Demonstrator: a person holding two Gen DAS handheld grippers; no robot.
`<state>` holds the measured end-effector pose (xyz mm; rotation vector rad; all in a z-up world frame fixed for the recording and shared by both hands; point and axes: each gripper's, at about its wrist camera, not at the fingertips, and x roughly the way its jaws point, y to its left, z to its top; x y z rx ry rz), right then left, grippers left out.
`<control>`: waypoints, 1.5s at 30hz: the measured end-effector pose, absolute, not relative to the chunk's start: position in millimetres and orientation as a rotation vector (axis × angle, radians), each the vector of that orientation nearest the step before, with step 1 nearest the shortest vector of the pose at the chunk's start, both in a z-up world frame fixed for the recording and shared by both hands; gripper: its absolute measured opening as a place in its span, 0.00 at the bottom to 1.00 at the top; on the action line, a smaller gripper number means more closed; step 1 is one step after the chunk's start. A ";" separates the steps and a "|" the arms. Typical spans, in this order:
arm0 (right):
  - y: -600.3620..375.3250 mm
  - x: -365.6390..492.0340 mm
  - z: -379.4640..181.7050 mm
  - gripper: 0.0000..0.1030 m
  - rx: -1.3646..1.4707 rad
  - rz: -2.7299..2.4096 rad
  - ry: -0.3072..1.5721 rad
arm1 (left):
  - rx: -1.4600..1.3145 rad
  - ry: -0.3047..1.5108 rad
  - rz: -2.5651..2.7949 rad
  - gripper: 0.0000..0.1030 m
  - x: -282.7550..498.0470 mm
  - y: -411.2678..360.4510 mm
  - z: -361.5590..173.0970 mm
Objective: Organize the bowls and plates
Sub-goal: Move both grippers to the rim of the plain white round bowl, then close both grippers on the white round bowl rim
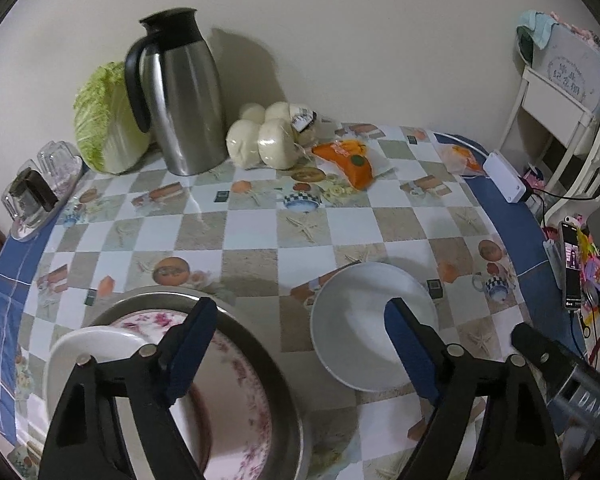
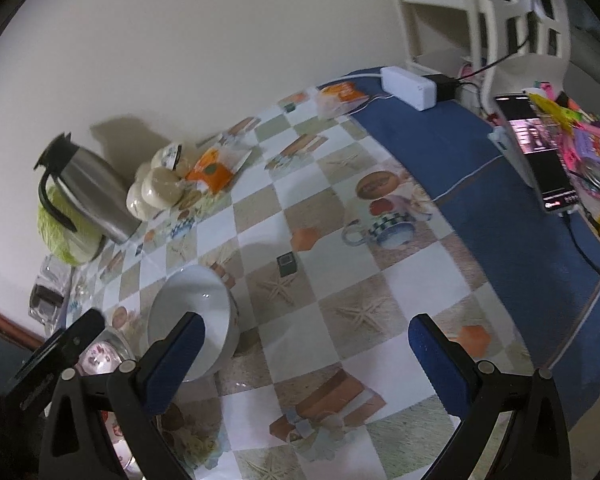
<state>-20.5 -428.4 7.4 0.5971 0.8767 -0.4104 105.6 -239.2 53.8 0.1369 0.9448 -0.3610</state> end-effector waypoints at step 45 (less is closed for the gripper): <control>-396.5 29.2 -48.8 0.12 0.660 -0.319 0.979 | 0.155 1.098 -0.461 0.35 121.7 -276.0 -14.4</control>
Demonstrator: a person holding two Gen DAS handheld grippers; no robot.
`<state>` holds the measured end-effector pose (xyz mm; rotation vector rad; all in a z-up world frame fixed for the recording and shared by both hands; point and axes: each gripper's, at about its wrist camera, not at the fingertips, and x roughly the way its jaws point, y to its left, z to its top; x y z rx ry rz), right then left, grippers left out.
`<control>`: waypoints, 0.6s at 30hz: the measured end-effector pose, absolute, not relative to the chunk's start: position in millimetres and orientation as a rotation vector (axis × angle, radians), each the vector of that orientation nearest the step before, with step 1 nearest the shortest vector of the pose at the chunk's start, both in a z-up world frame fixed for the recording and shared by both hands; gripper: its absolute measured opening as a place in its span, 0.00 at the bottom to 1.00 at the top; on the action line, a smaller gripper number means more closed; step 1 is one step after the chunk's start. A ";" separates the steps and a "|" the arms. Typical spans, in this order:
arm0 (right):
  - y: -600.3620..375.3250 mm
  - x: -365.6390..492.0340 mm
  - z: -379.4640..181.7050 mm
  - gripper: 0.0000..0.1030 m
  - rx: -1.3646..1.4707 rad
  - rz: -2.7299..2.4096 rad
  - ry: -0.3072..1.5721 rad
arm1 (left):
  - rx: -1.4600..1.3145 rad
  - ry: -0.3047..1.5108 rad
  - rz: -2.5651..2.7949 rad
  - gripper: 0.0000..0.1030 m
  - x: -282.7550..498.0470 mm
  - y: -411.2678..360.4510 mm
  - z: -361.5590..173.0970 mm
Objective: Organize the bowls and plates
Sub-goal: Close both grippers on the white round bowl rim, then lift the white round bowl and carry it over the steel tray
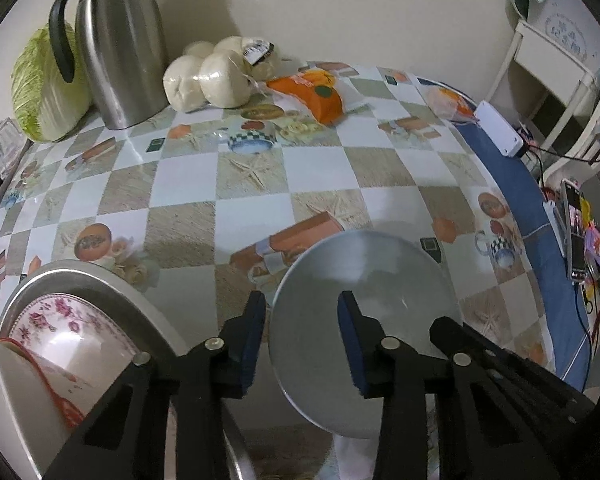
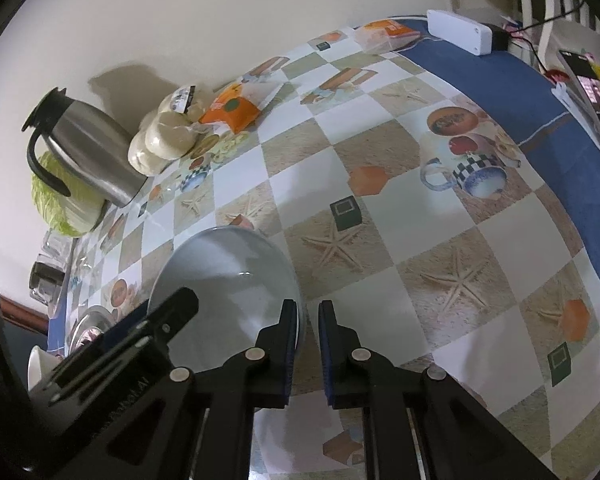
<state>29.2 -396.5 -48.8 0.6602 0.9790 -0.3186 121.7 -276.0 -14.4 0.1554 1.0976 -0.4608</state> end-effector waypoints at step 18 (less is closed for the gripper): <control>-392.7 31.8 -60.3 0.12 0.692 -0.294 1.019 | 0.172 1.134 -0.472 0.16 121.8 -276.4 -29.7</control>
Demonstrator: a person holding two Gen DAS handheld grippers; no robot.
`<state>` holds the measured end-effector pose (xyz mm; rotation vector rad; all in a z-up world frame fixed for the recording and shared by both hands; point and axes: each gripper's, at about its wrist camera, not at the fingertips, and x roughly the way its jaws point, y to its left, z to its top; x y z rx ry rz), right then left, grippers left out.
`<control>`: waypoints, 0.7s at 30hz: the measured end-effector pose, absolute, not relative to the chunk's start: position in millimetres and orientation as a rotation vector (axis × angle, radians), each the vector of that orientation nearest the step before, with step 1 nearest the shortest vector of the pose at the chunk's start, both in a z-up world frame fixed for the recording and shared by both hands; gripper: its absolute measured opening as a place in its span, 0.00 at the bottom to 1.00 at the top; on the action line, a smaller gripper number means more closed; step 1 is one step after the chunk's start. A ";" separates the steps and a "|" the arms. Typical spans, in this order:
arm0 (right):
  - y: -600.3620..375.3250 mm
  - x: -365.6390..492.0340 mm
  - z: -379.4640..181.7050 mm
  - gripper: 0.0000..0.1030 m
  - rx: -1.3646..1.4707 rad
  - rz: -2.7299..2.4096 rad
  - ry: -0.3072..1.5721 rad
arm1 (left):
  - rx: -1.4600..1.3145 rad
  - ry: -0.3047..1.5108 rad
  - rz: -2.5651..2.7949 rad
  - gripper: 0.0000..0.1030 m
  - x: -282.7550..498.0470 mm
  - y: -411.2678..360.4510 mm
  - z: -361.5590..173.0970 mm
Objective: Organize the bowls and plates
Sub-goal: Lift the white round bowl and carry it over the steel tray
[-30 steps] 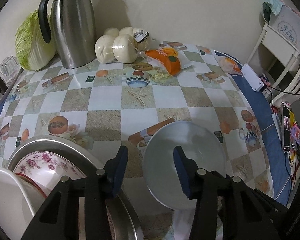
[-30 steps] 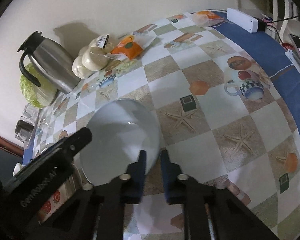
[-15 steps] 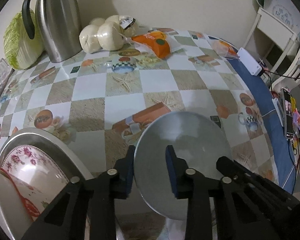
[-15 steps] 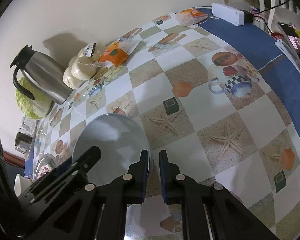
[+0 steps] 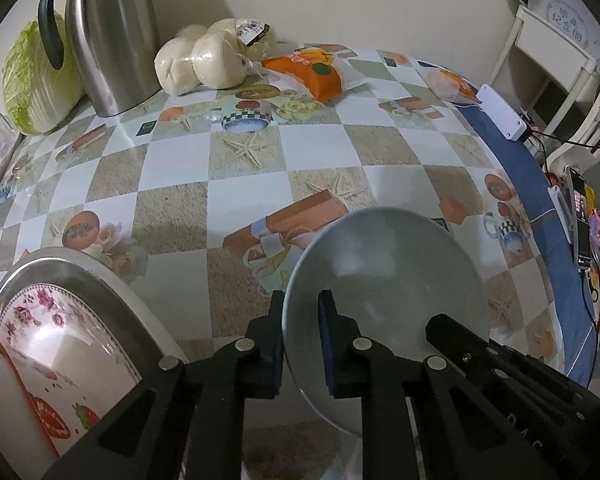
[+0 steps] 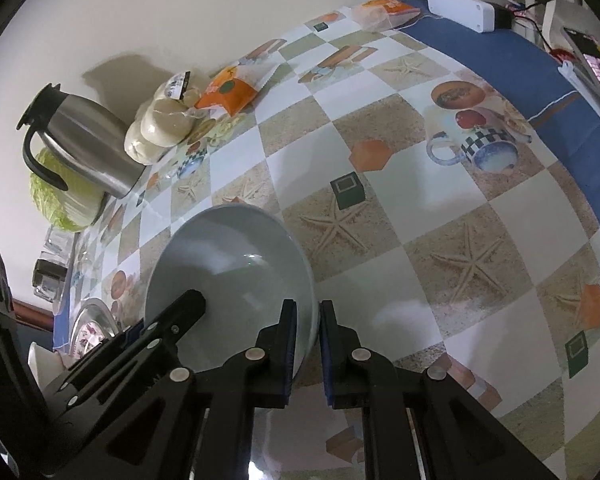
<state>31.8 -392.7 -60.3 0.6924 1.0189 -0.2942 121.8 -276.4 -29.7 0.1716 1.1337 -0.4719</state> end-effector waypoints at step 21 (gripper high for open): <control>-390.6 12.4 4.8 0.13 0.696 -0.287 0.883 | 0.126 0.981 -0.533 0.16 105.9 -262.0 48.3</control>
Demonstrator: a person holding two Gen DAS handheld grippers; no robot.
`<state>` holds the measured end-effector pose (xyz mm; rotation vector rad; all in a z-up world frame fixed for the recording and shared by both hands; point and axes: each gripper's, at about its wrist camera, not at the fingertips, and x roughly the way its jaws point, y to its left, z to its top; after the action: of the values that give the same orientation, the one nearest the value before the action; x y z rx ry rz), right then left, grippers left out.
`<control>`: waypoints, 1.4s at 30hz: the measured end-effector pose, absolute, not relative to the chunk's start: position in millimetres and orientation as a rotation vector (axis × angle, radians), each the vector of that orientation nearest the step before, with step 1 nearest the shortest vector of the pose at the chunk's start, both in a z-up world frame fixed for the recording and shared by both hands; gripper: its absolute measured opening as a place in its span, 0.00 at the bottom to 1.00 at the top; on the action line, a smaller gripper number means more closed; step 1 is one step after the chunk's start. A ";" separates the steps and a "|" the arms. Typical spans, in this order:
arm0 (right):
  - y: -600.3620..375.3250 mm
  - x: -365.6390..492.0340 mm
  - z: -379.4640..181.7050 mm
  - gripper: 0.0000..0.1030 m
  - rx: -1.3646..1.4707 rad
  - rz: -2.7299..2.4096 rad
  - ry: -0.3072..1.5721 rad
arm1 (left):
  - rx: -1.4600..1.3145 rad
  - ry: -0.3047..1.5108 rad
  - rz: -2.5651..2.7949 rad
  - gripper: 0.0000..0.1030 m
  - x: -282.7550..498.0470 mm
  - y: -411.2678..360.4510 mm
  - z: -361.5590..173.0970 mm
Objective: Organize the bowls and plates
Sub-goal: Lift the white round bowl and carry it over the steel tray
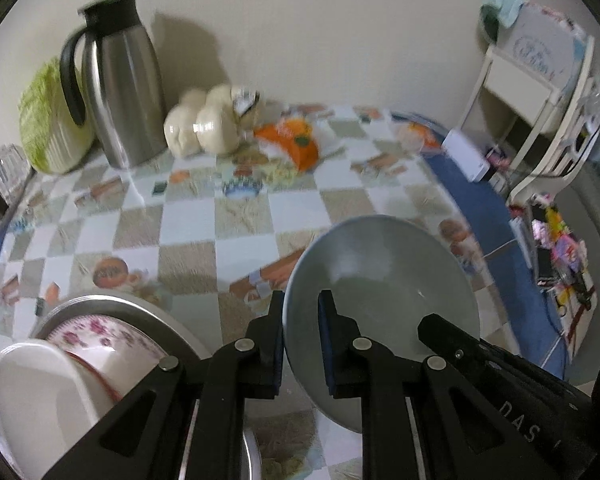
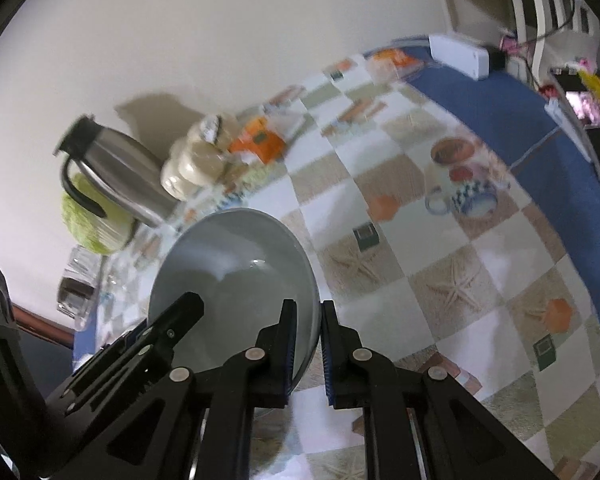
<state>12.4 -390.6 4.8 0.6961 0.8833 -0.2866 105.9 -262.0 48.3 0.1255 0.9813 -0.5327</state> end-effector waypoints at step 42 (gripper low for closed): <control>-272.3 24.2 95.0 0.13 0.619 -0.038 0.756 | -0.055 0.854 -0.423 0.16 94.6 -113.6 140.3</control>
<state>24.2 -272.3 95.0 0.6190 0.7560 -0.0383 94.6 -113.6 140.3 -0.0547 0.8541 -0.4231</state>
